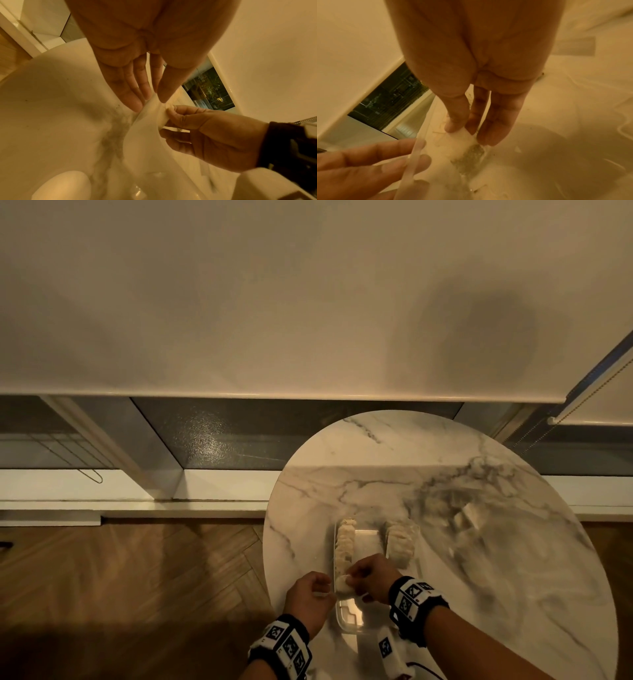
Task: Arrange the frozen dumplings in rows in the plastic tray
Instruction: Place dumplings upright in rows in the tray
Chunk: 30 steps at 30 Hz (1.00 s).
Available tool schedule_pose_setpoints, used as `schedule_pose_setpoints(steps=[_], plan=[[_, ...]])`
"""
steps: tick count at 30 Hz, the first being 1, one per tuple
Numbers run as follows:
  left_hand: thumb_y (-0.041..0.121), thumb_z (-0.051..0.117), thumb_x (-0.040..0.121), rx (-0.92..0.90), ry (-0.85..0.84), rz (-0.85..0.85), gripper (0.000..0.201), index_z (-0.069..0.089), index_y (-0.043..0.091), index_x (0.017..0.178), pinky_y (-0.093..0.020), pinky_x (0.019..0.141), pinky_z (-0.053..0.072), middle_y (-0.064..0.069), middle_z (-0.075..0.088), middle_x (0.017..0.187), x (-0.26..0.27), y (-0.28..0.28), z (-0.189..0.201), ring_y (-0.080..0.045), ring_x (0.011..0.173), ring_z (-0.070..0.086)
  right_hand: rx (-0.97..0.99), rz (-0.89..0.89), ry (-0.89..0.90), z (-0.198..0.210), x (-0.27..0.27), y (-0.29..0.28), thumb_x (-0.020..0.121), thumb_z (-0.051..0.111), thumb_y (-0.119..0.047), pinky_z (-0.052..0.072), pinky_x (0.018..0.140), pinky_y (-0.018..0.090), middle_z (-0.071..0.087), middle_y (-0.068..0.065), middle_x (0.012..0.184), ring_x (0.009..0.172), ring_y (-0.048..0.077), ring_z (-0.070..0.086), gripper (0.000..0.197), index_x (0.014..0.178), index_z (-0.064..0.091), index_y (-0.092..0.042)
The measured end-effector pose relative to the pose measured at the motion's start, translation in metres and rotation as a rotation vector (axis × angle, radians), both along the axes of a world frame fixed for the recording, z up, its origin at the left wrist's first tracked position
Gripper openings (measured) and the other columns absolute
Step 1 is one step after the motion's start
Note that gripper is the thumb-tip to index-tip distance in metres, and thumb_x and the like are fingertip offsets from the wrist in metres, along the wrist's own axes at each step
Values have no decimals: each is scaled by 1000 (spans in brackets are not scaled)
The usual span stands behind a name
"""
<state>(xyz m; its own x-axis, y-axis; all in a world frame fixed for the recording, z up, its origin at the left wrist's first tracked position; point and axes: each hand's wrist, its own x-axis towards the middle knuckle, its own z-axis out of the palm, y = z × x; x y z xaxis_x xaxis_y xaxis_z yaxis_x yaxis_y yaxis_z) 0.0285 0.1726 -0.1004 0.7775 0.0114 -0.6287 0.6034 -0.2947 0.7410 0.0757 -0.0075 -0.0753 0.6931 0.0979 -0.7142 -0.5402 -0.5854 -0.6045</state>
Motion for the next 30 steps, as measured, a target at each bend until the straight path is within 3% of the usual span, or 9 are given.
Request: schedule_pose_setpoints(steps=[2, 6, 14, 17, 21, 26, 30], plan=[[14, 75, 82, -3, 7, -3, 26, 66, 27, 102, -32, 82, 60, 6, 68, 100, 0, -1, -3, -11, 92, 67, -26, -39, -7, -3, 2, 3, 90, 71, -15, 60, 64, 26, 73, 9, 94, 77, 19, 69, 9, 98, 73, -17], [12, 77, 78, -20, 28, 5, 28, 68, 30, 97, -38, 78, 61, 4, 71, 99, 1, -1, -6, -15, 91, 68, -65, -75, -51, -13, 3, 6, 88, 72, -15, 63, 72, 36, 75, 9, 85, 79, 24, 74, 3, 89, 71, -18], [12, 76, 78, -58, 50, 9, 30, 67, 29, 101, -32, 74, 60, 3, 69, 103, 5, 3, -15, -17, 94, 67, -59, -193, -67, -16, 4, 6, 87, 74, -19, 63, 72, 42, 75, 10, 80, 73, 24, 74, 9, 89, 67, -15], [9, 75, 78, -73, 61, 5, 32, 66, 29, 101, -34, 74, 61, 2, 69, 103, 5, 3, -15, -19, 94, 67, -89, -188, -31, -18, 3, 5, 74, 85, -25, 63, 66, 36, 73, 7, 81, 68, 21, 73, 27, 91, 65, -18], [11, 76, 78, -76, 59, 6, 32, 67, 30, 101, -37, 79, 61, 3, 69, 103, 5, 2, -13, -18, 94, 67, -172, -77, 65, -22, 1, 8, 50, 94, -34, 63, 64, 32, 72, 2, 91, 75, 17, 73, 53, 93, 64, -25], [11, 76, 79, -89, 56, 26, 30, 67, 30, 100, -37, 76, 58, 1, 69, 104, 2, 2, -8, -20, 94, 66, -259, -27, 36, -25, 5, 15, 56, 92, -31, 62, 77, 31, 68, -2, 95, 86, 14, 69, 45, 90, 63, -27], [10, 74, 81, -82, 44, 35, 28, 66, 29, 101, -31, 71, 58, 1, 68, 104, 0, 1, -4, -19, 95, 66, -272, -42, 6, -24, 5, 16, 63, 89, -25, 61, 80, 33, 68, -1, 94, 87, 15, 68, 36, 89, 63, -24]])
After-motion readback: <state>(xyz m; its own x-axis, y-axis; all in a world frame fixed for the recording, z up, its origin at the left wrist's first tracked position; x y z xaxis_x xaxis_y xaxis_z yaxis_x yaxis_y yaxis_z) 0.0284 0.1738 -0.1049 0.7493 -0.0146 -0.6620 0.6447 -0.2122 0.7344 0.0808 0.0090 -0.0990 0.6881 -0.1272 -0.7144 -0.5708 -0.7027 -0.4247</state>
